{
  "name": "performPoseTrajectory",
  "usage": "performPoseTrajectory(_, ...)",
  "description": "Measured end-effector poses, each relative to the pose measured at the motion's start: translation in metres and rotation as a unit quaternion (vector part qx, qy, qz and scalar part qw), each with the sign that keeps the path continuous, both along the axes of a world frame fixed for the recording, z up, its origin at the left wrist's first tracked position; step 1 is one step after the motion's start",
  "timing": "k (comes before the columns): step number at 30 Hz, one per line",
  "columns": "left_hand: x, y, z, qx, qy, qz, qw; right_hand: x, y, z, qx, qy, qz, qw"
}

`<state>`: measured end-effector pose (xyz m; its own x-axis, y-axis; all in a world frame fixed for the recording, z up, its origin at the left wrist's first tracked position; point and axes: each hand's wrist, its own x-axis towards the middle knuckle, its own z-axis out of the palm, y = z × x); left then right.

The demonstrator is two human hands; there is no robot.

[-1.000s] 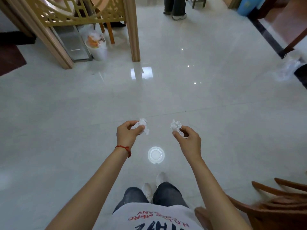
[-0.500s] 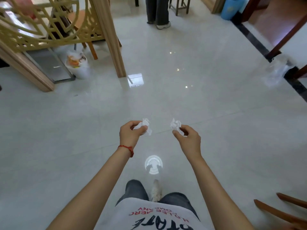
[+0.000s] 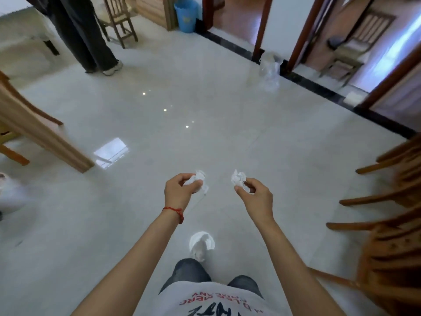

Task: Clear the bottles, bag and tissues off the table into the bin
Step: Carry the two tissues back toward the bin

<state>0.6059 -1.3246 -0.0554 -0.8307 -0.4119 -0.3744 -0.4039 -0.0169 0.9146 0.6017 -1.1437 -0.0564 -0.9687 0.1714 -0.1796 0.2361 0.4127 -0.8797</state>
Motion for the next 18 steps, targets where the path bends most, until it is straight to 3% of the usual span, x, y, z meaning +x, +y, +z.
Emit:
performPoseTrajectory(10, -0.092, 0.045, 0.005, 0.000, 0.010, -0.203, 0.979, -0.019, 0.033, 0.002, 0.008, 0.004, -0.223, 0.975)
performPoseTrajectory(18, -0.138, 0.091, -0.003, 0.031, -0.001, -0.279, 0.960, -0.038, 0.070, 0.001, 0.013, 0.005, -0.315, 0.949)
